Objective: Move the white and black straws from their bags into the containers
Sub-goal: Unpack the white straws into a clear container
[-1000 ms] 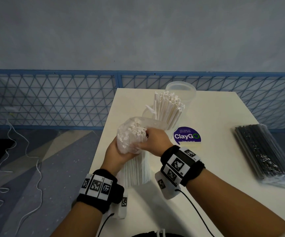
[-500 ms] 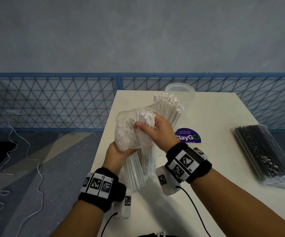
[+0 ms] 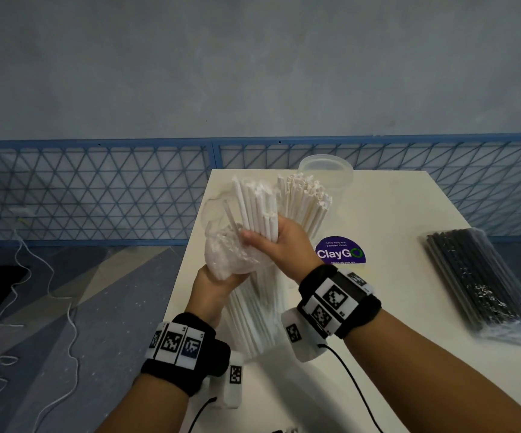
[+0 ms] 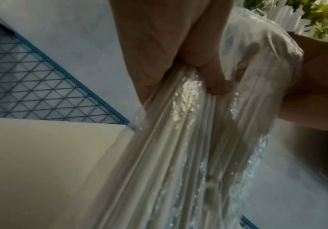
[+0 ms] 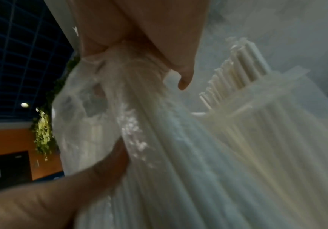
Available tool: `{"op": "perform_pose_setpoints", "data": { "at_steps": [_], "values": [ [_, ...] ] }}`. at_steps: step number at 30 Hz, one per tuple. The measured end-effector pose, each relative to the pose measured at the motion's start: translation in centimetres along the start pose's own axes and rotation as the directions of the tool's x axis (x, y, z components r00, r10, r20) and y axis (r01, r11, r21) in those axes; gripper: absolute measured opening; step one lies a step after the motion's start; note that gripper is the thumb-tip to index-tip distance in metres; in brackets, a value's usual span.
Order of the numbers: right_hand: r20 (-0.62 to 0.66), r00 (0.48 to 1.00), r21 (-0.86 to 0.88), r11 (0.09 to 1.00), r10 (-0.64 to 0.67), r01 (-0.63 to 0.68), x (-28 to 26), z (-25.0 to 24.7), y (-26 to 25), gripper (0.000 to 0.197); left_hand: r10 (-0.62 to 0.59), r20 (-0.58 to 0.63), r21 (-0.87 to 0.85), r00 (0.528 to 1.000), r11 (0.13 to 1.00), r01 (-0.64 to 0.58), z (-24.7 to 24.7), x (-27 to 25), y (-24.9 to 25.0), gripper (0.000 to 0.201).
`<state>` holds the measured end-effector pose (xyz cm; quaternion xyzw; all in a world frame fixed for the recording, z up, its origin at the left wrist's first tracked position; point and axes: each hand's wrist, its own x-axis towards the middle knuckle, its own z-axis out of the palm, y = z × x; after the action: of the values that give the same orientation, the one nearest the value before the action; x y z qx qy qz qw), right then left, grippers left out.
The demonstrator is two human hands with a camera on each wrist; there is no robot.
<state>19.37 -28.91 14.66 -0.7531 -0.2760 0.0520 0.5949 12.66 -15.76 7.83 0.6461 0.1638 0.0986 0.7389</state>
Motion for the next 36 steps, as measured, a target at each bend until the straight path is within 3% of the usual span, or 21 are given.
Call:
{"op": "perform_pose_setpoints", "data": {
  "at_steps": [2,9,11,13,16,19,21,24,27,31,36],
  "values": [
    [-0.026,0.998,0.064,0.997,-0.052,0.054,0.5,-0.1,-0.9,0.007,-0.007,0.016,-0.027,1.0,1.0,0.007,0.2,0.0,0.3,0.069],
    [-0.084,0.986,0.1,0.984,-0.142,0.15,1.0,-0.5,-3.0,0.01,-0.016,0.048,-0.055,0.999,0.998,0.018,0.5,-0.2,0.9,0.066],
    [0.018,0.994,-0.017,0.994,-0.11,0.11,1.0,-0.6,-2.8,0.012,-0.013,0.014,-0.053,1.0,0.999,0.013,0.3,0.0,0.7,0.07],
    [0.139,0.984,-0.247,0.958,-0.111,0.143,0.7,-0.5,-1.9,0.025,-0.008,-0.015,-0.045,1.0,0.999,0.008,0.0,0.3,0.4,0.075],
    [0.142,0.984,-0.304,0.941,-0.107,0.146,-0.1,0.0,-0.6,0.031,0.002,-0.02,-0.017,1.0,1.0,-0.002,-0.3,0.4,0.0,0.07],
    [0.082,0.988,-0.196,0.97,-0.13,0.144,-0.3,0.0,-1.1,0.025,-0.022,-0.013,-0.018,1.0,1.0,0.021,0.0,0.3,-0.1,0.078],
    [0.023,0.992,-0.114,0.985,-0.126,0.128,-0.3,-0.4,-2.7,0.01,-0.041,-0.028,-0.056,0.999,0.998,0.039,0.2,0.3,-0.3,0.083],
    [-0.147,0.98,0.115,0.981,-0.137,0.155,0.2,-1.6,-5.0,0.008,-0.042,-0.082,-0.092,0.996,0.995,0.034,0.0,0.3,-0.9,0.073],
    [-0.373,0.924,0.303,0.931,-0.079,0.202,1.2,-2.7,-5.5,0.019,-0.012,-0.11,-0.123,0.994,0.992,-0.001,-0.8,0.5,-1.5,0.064],
    [-0.506,0.834,0.656,0.726,0.219,0.207,2.8,-3.4,-3.7,0.014,0.027,-0.15,-0.099,0.988,0.994,-0.042,-1.2,0.5,-0.9,0.055],
    [-0.488,0.741,0.83,0.508,0.46,0.231,3.6,-4.6,-1.8,0.003,0.065,-0.21,-0.06,0.975,0.995,-0.079,-1.5,0.8,-0.6,0.042]
  ]
}}
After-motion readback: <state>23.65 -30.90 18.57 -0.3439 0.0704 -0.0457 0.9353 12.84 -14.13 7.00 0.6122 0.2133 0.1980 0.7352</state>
